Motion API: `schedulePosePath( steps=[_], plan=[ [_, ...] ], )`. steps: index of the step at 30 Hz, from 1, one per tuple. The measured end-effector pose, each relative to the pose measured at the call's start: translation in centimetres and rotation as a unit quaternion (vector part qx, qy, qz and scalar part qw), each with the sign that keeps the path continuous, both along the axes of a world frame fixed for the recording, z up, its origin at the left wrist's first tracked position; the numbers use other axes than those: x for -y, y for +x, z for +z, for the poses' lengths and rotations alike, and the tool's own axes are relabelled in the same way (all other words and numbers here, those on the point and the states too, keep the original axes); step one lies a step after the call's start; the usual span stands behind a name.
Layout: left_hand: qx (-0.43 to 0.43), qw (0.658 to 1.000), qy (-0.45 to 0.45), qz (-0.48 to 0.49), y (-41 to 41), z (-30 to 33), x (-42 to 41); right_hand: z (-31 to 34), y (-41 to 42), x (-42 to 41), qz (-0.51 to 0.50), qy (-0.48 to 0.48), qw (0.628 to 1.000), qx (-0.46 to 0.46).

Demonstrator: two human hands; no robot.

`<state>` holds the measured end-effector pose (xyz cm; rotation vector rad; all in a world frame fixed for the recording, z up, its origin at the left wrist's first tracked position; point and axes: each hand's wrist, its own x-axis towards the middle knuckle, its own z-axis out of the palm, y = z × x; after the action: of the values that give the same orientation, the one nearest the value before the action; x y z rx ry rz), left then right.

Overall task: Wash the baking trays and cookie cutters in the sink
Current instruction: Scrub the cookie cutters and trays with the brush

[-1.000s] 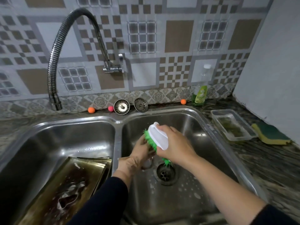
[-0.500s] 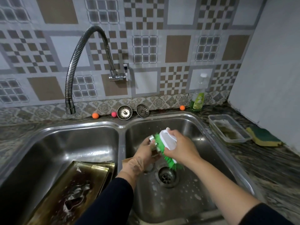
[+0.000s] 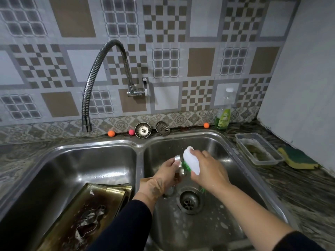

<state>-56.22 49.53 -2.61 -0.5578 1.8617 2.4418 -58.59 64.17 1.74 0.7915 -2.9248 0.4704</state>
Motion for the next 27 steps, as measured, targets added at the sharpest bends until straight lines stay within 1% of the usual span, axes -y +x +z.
schedulePosePath(
  steps=[3, 4, 7, 9, 10, 12, 14, 16, 18, 20, 22, 23, 25, 27],
  plan=[
    [-0.008, 1.0, -0.008, 0.028, -0.2, -0.3, 0.6, -0.3, -0.2, 0.0, 0.027, -0.022, 0.996, 0.078],
    [-0.011, 0.999, -0.005, 0.032, -0.1, -0.3, 0.8, -0.3, -0.2, 0.1, 0.031, -0.035, 0.995, 0.089],
    [-0.02, 1.0, 0.005, 0.018, 0.0, 0.0, 0.6, -0.3, -0.2, 0.8, -0.006, -0.063, 0.997, 0.049],
    [-0.018, 0.999, -0.01, 0.028, 0.2, 0.1, 1.1, -0.3, 0.1, 1.4, 0.007, -0.053, 0.997, 0.052],
    [-0.015, 0.999, -0.035, 0.038, 0.3, 0.0, 1.7, -0.3, 0.2, 1.7, 0.029, -0.038, 0.997, 0.065],
    [-0.015, 0.991, -0.119, 0.056, 1.0, -0.3, 3.5, -0.1, 0.2, 2.0, 0.063, -0.002, 0.995, 0.076],
    [-0.021, 0.974, -0.211, 0.085, 1.8, -0.1, 5.4, 0.7, -0.1, 2.3, 0.066, 0.021, 0.996, 0.061],
    [-0.028, 0.945, -0.306, 0.114, 2.9, 0.6, 7.5, 1.5, -0.5, 2.7, 0.061, 0.027, 0.997, 0.041],
    [-0.02, 0.898, -0.417, 0.137, 4.9, 0.7, 10.1, 2.2, -0.5, 3.2, 0.063, 0.02, 0.997, 0.029],
    [0.032, 0.845, -0.511, 0.153, 7.8, -0.3, 13.0, 2.5, -0.4, 3.7, 0.069, 0.012, 0.997, 0.021],
    [0.142, 0.797, -0.573, 0.126, 11.5, -1.7, 15.5, 2.3, -0.1, 4.2, 0.066, 0.006, 0.998, 0.02],
    [0.206, 0.782, -0.578, 0.107, 13.4, -2.6, 16.4, 2.1, 0.1, 4.4, 0.064, 0.005, 0.998, 0.023],
    [0.306, 0.767, -0.557, 0.088, 16.7, -3.9, 17.7, 1.4, 0.5, 4.9, 0.063, 0.008, 0.998, 0.03],
    [0.358, 0.759, -0.536, 0.087, 19.0, -5.2, 18.6, 0.7, 0.9, 5.3, 0.063, 0.01, 0.997, 0.037]
  ],
)
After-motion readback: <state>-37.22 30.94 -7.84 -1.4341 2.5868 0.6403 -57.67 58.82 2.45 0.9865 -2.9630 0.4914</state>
